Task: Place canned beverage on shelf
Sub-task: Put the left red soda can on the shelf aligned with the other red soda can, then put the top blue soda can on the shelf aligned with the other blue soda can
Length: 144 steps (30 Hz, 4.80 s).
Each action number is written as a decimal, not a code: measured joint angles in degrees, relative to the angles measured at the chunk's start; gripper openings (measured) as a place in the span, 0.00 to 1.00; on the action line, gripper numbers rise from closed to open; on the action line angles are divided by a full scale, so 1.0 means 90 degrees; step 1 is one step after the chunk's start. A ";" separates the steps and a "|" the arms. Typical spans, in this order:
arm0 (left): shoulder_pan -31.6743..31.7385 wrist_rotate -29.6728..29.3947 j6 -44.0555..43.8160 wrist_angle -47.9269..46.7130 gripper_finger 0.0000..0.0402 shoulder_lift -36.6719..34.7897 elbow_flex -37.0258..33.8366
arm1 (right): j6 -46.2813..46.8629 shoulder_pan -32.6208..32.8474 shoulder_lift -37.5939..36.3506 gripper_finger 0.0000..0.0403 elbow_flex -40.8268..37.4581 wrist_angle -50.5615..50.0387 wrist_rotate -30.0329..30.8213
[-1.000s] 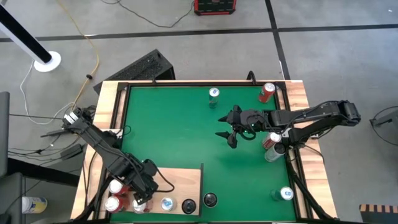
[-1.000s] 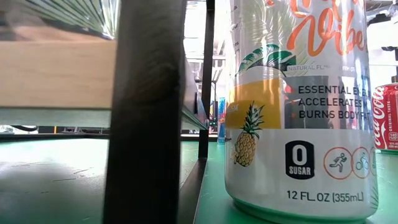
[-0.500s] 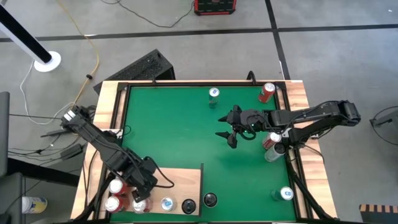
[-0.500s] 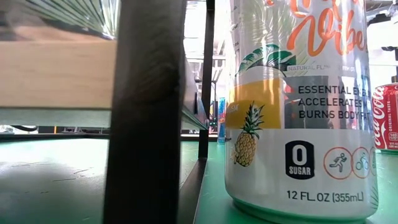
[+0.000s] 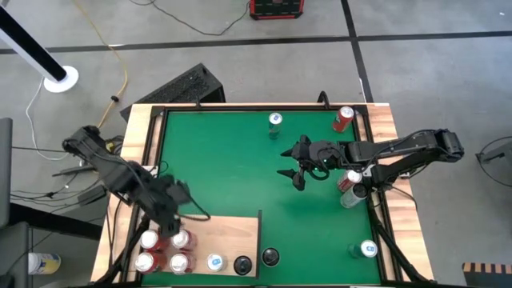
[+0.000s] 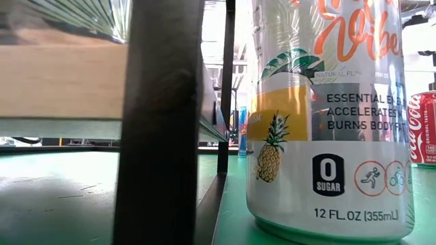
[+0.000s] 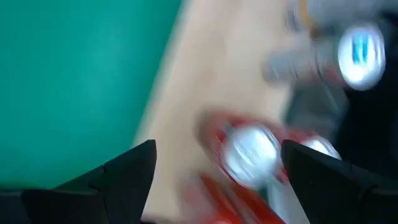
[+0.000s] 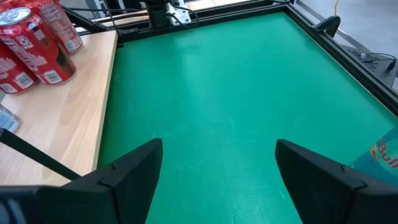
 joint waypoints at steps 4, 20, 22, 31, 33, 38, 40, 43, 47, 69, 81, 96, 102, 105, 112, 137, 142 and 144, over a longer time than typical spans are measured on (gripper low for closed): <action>0.0170 -0.2068 0.1418 0.0169 0.82 -0.0430 0.0000 | -0.0150 0.0000 0.0000 0.83 0.0000 -0.0002 0.0002; 0.2351 -0.2070 0.6879 0.4862 0.81 -0.2680 -0.2101 | -0.0435 0.0000 -0.0002 0.83 0.0000 0.0906 0.0031; 0.2793 -0.1620 0.6843 0.5277 0.81 -0.2978 -0.2518 | -0.0161 0.0000 0.0000 0.83 0.0000 0.1114 0.0064; 0.3585 -0.1116 0.4764 0.6886 0.81 -0.3614 -0.3801 | 0.0644 0.0000 0.0000 0.83 0.0501 0.1396 0.0221; 0.3585 -0.1112 0.4586 0.7040 0.81 -0.3583 -0.3877 | 0.0803 0.0000 0.0000 0.83 0.0746 0.1206 0.0296; 0.3582 -0.1118 0.4871 0.6797 0.81 -0.3468 -0.3888 | 0.0930 -0.0102 0.0187 0.83 0.1506 0.0273 0.1592; 0.3580 -0.1140 0.5047 0.6683 0.81 -0.3456 -0.3888 | 0.1295 -0.0192 0.0400 0.83 0.1816 -0.0215 0.2138; 0.3575 -0.0835 0.4564 0.6348 0.81 -0.3621 -0.3891 | 0.1653 -0.0346 0.0946 0.83 0.2439 -0.0454 0.2684; 0.3568 -0.0564 0.4874 0.6010 0.81 -0.3991 -0.3889 | 0.1956 -0.0555 0.1865 0.83 0.3474 -0.1340 0.3169; 0.3573 -0.0465 0.4770 0.5411 0.81 -0.4830 -0.3886 | 0.1014 -0.2538 0.3762 0.83 0.6547 -0.4592 0.1122; 0.3573 -0.0970 0.4322 0.5347 0.81 -0.4833 -0.3886 | -0.0207 -0.3622 0.3568 0.83 0.5987 -0.3428 -0.0365; 0.3573 -0.1150 0.3624 0.5018 0.81 -0.4833 -0.3886 | -0.0902 -0.4555 0.1924 0.82 0.3052 -0.0599 -0.2272; 0.3572 -0.1301 0.3725 0.4989 0.81 -0.4833 -0.3886 | -0.0868 -0.4565 0.1867 0.82 0.2141 -0.0009 -0.3131; 0.3573 -0.1308 0.3853 0.4986 0.81 -0.4833 -0.3886 | -0.0982 -0.4456 0.1890 0.82 0.1944 0.0066 -0.3162; 0.3572 -0.1335 0.4069 0.4985 0.81 -0.4833 -0.3886 | -0.1389 -0.4231 0.1944 0.82 0.1804 0.0351 -0.3000; 0.3573 -0.1327 0.4277 0.4801 0.81 -0.4830 -0.3886 | -0.1378 -0.4236 0.2392 0.82 0.1814 0.0307 -0.2450; 0.3570 -0.1327 0.4275 0.4806 0.81 -0.4830 -0.3886 | -0.1389 -0.4201 0.2392 0.82 0.1814 0.0341 -0.2448; 0.3572 -0.1327 0.4275 0.4806 0.81 -0.4830 -0.3886 | -0.1341 -0.4194 0.2392 0.82 0.1814 0.0325 -0.2414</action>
